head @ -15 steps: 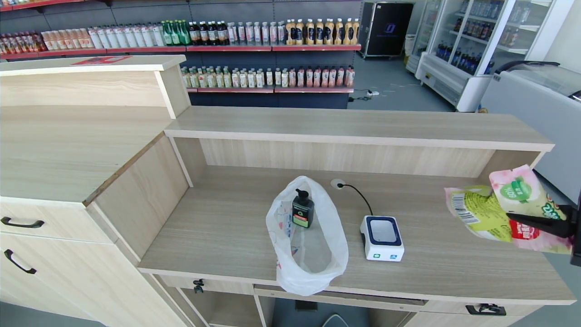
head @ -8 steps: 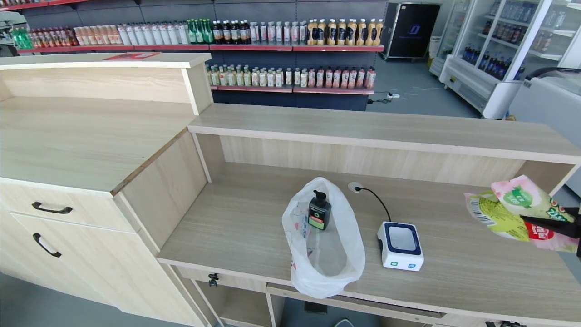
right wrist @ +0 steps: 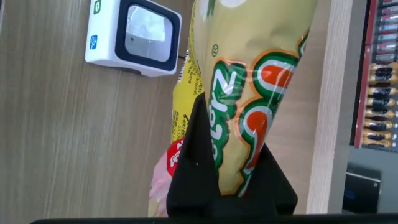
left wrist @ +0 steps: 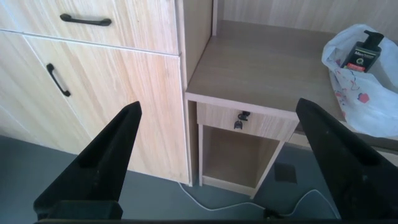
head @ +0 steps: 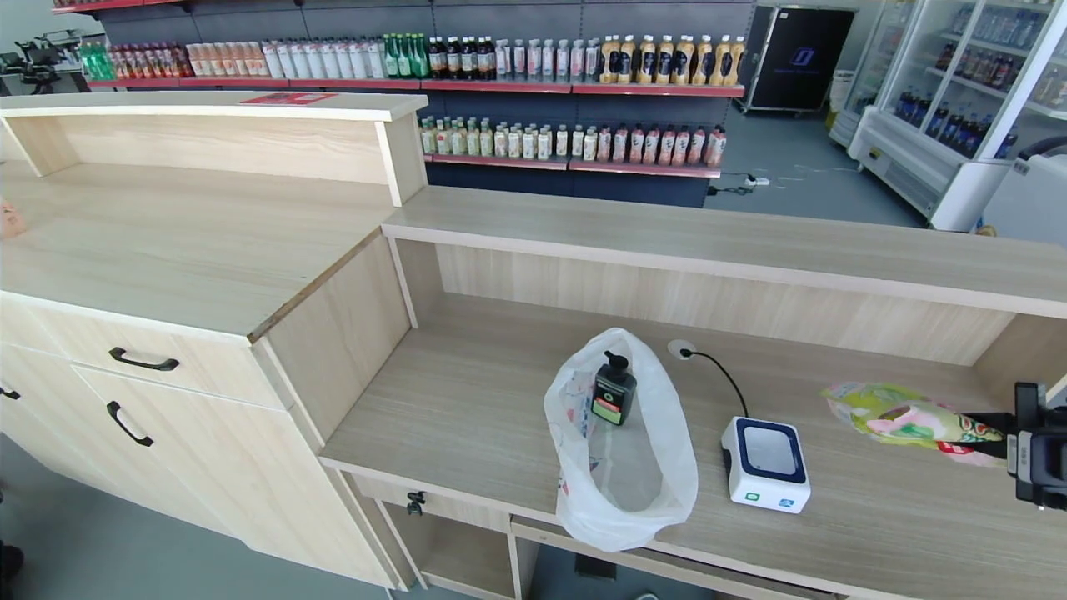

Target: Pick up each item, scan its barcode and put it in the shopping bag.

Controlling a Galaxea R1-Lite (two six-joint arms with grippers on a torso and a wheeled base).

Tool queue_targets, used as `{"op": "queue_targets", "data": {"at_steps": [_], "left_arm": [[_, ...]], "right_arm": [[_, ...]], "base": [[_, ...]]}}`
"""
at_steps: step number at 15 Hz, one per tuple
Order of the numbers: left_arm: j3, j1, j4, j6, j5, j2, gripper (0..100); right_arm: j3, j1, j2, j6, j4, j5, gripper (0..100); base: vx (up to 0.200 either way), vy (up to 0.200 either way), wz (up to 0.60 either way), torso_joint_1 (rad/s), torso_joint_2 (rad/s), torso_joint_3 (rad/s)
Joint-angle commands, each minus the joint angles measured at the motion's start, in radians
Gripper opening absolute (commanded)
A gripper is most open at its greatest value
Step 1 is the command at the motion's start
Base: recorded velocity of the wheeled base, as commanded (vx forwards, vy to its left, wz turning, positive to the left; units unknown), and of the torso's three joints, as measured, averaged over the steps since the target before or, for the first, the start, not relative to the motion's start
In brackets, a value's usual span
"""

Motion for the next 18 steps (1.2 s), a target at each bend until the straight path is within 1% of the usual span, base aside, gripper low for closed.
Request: {"op": "queue_targets", "data": {"at_steps": [1, 3, 5, 8, 10, 13, 17, 18], "left_arm": [[0.0, 0.001, 0.0, 0.001, 0.0, 0.0, 100], [0.0, 0.001, 0.0, 0.001, 0.0, 0.0, 100], [0.0, 0.001, 0.0, -0.001, 0.0, 0.0, 100], [0.0, 0.001, 0.0, -0.001, 0.0, 0.0, 100], [0.0, 0.001, 0.0, -0.001, 0.0, 0.0, 100], [0.0, 0.001, 0.001, -0.001, 0.0, 0.0, 100], [0.0, 0.001, 0.0, 0.001, 0.0, 0.0, 100], [0.0, 0.001, 0.0, 0.001, 0.0, 0.0, 100]], "right_arm": [[-0.04, 0.002, 0.081, -0.054, -0.006, 0.008, 0], [-0.06, 0.018, 0.103, -0.068, -0.008, 0.008, 0], [-0.069, 0.07, 0.132, -0.065, -0.008, 0.008, 0], [-0.145, 0.128, 0.189, -0.065, -0.027, 0.009, 0], [-0.174, 0.15, 0.213, -0.068, -0.027, 0.012, 0], [-0.181, 0.2, 0.249, -0.079, -0.029, 0.011, 0], [-0.234, 0.225, 0.302, -0.207, -0.035, 0.006, 0], [-0.235, 0.225, 0.308, -0.22, -0.04, 0.005, 0]], "base": [[0.0, 0.0, 0.0, 0.0, 0.0, 0.0], [0.0, 0.0, 0.0, 0.0, 0.0, 0.0], [0.0, 0.0, 0.0, 0.0, 0.0, 0.0], [0.0, 0.0, 0.0, 0.0, 0.0, 0.0], [0.0, 0.0, 0.0, 0.0, 0.0, 0.0], [0.0, 0.0, 0.0, 0.0, 0.0, 0.0], [0.0, 0.0, 0.0, 0.0, 0.0, 0.0], [0.0, 0.0, 0.0, 0.0, 0.0, 0.0]]}}
